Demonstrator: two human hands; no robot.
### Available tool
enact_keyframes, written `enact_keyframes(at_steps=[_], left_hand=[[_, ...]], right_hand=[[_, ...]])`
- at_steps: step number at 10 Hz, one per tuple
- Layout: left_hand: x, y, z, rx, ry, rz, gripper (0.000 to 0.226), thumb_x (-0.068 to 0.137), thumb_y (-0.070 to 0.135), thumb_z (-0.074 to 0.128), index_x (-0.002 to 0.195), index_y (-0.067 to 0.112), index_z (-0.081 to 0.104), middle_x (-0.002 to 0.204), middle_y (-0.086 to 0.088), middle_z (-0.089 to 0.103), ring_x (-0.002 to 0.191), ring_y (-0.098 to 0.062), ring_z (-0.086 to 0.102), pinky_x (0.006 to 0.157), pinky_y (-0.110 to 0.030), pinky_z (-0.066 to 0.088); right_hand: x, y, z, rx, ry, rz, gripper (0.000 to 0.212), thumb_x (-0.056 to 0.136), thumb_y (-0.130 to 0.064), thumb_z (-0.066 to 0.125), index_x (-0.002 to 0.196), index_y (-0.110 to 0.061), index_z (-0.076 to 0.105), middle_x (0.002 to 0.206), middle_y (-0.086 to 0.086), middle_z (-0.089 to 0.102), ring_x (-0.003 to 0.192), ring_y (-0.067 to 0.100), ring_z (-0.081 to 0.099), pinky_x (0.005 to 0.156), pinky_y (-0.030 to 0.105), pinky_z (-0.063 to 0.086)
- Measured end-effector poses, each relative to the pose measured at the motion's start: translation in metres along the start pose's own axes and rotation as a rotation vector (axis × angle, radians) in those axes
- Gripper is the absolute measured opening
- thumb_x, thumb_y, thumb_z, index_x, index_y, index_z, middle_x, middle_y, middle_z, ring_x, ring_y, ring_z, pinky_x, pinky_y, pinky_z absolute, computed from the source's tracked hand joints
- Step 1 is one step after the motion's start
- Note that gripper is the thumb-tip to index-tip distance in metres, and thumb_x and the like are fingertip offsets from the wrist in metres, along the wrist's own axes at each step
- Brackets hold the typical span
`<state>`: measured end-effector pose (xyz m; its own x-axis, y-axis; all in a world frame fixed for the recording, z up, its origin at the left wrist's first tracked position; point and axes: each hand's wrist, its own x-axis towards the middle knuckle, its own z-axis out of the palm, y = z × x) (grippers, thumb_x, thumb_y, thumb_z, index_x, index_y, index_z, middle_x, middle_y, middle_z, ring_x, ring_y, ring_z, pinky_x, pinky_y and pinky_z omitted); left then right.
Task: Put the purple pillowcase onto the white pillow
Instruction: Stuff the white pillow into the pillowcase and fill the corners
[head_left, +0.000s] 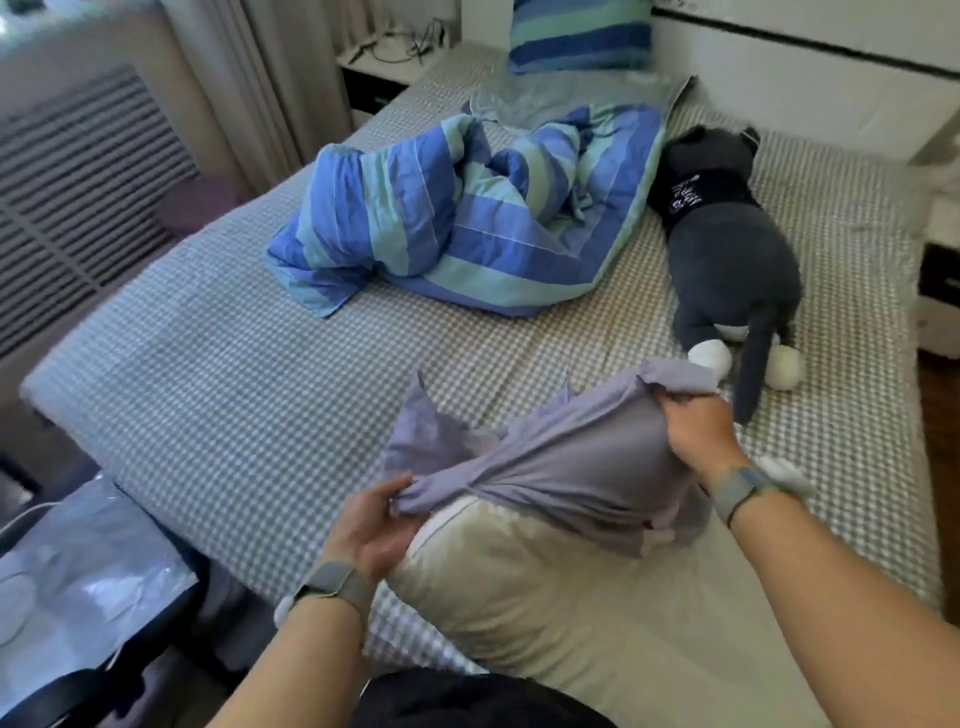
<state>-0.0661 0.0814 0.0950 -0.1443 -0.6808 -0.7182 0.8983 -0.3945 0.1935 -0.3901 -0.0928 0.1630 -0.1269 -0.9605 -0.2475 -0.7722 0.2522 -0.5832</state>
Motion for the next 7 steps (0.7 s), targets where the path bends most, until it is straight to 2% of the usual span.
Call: enact_keyframes(at_steps=[1, 2, 3, 4, 5, 6, 7], left_hand=[[0.012, 0.014, -0.007, -0.135, 0.100, 0.056, 0.090, 0.054, -0.015, 0.083, 0.136, -0.010, 0.047, 0.127, -0.032, 0.059, 0.113, -0.031, 0.062, 0.109, -0.021, 0.040], [0.005, 0.019, -0.018, -0.332, 0.232, 0.164, 0.045, 0.095, 0.005, 0.049, 0.140, 0.003, 0.051, 0.140, -0.011, 0.057, 0.114, -0.019, 0.059, 0.103, -0.022, 0.044], [-0.013, 0.007, -0.014, -0.167, 0.326, 0.232, 0.032, 0.100, 0.008, 0.049, 0.130, -0.002, 0.055, 0.127, -0.012, 0.061, 0.104, -0.022, 0.061, 0.084, -0.030, 0.053], [-0.039, 0.002, -0.014, 0.266, 0.329, 0.284, 0.030, 0.097, 0.009, 0.059, 0.125, -0.003, 0.059, 0.118, -0.017, 0.062, 0.100, -0.024, 0.062, 0.088, -0.037, 0.053], [-0.064, 0.006, -0.034, 0.726, 0.260, 0.269, 0.029, 0.092, -0.001, 0.062, 0.121, 0.005, 0.066, 0.115, -0.011, 0.072, 0.105, -0.022, 0.068, 0.090, -0.031, 0.054], [-0.060, 0.008, -0.051, 1.175, 0.332, 0.248, 0.039, 0.083, 0.000, 0.073, 0.119, 0.014, 0.065, 0.105, -0.006, 0.073, 0.098, -0.019, 0.069, 0.084, -0.031, 0.057], [-0.018, 0.033, -0.073, 1.564, 0.376, 0.327, 0.010, 0.080, 0.015, 0.073, 0.086, 0.023, 0.071, 0.075, 0.005, 0.072, 0.067, 0.000, 0.061, 0.063, -0.022, 0.048]], right_hand=[[-0.002, -0.012, -0.006, 0.029, 0.035, -0.089, 0.038, 0.094, -0.036, 0.059, 0.106, -0.002, 0.071, 0.106, 0.021, 0.070, 0.103, 0.039, 0.063, 0.093, 0.046, 0.049], [-0.005, -0.011, 0.001, 0.018, -0.004, -0.193, 0.032, 0.097, -0.029, 0.058, 0.118, -0.008, 0.068, 0.122, 0.016, 0.067, 0.116, 0.035, 0.059, 0.099, 0.032, 0.044], [-0.002, -0.007, 0.004, -0.022, 0.008, -0.148, 0.035, 0.099, -0.031, 0.052, 0.123, -0.008, 0.064, 0.131, 0.018, 0.062, 0.121, 0.037, 0.056, 0.100, 0.038, 0.044], [-0.006, -0.023, 0.010, -0.084, -0.017, -0.161, 0.036, 0.101, -0.022, 0.049, 0.123, 0.003, 0.063, 0.128, 0.028, 0.059, 0.119, 0.044, 0.055, 0.097, 0.044, 0.043], [-0.010, -0.040, 0.031, -0.027, -0.043, -0.090, 0.040, 0.098, -0.035, 0.054, 0.122, -0.004, 0.064, 0.129, 0.023, 0.061, 0.117, 0.041, 0.057, 0.094, 0.041, 0.046], [-0.006, -0.052, 0.055, -0.016, -0.091, -0.077, 0.042, 0.097, -0.040, 0.056, 0.122, -0.008, 0.065, 0.130, 0.021, 0.061, 0.118, 0.040, 0.057, 0.096, 0.042, 0.048], [0.029, -0.078, 0.109, -0.059, -0.112, -0.037, 0.044, 0.095, -0.047, 0.056, 0.121, -0.013, 0.066, 0.130, 0.018, 0.062, 0.116, 0.038, 0.059, 0.092, 0.039, 0.048]])
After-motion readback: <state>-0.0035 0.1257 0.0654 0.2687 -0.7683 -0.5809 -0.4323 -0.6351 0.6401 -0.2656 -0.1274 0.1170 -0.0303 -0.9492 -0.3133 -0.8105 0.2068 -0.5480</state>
